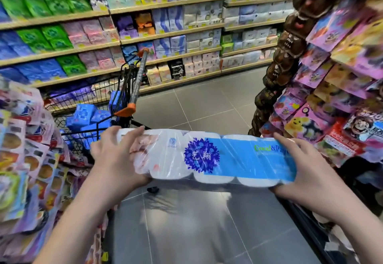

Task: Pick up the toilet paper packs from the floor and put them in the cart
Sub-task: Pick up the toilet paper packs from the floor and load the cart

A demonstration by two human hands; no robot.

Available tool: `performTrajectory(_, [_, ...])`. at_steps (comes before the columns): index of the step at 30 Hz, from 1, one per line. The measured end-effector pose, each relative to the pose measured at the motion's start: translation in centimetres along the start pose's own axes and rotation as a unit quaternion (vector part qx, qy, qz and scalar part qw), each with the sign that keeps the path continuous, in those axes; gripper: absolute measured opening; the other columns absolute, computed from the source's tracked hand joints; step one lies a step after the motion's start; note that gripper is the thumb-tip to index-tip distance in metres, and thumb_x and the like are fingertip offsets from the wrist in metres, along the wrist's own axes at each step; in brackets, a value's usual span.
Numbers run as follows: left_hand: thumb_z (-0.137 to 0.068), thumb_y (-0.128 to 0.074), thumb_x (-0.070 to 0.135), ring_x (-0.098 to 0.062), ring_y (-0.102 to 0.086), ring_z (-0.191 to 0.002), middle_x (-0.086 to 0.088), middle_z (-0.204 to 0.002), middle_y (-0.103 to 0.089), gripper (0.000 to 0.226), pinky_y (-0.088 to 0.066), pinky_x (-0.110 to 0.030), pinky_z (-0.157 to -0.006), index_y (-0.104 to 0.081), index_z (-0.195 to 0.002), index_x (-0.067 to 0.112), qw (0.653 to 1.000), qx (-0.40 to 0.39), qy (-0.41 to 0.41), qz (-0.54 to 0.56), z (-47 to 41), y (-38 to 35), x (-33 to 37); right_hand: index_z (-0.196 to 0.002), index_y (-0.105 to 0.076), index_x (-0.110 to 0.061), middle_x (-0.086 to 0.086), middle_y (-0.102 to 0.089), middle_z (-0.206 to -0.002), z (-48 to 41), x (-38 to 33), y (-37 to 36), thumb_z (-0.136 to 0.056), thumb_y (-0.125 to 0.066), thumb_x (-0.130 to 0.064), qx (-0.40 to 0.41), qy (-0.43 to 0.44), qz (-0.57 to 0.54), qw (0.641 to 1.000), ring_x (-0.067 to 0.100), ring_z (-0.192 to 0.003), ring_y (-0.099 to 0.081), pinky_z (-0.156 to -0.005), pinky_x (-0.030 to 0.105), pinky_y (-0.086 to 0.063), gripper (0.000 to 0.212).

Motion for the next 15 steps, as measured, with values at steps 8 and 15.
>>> performTrajectory(8, [-0.055,-0.090,0.033,-0.032,-0.017,-0.137,-0.001,-0.153,-0.016,0.104,-0.034,-0.050,-0.108,-0.037,-0.144,0.050,1.000,-0.015,0.012,0.004,0.7,-0.8,2.2,-0.157,-0.035,-0.031,-0.002,-0.042,-0.142,1.2,1.2,1.2,-0.048,-0.069,-0.053,0.002,0.003,0.013,1.000,0.018,-0.133,-0.044,-0.106,0.029,-0.038,0.116])
performTrajectory(15, [-0.052,-0.092,0.031,-0.034,-0.021,-0.137,0.001,-0.150,-0.020,0.106,-0.036,-0.051,-0.107,-0.041,-0.142,0.050,0.999,-0.022,-0.028,0.015,-0.4,-2.6,4.6,-0.158,-0.031,-0.033,-0.004,-0.040,-0.141,3.3,3.6,2.5,-0.049,-0.069,-0.053,0.011,-0.037,0.026,0.999,0.017,-0.133,-0.042,-0.111,0.031,-0.038,0.117])
Point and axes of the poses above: each hand's wrist, its own z-axis away from the middle knuckle, its own y-axis out of the back of the hand, x = y × z, the point moved 9 cm from there along -z, towards the middle knuckle
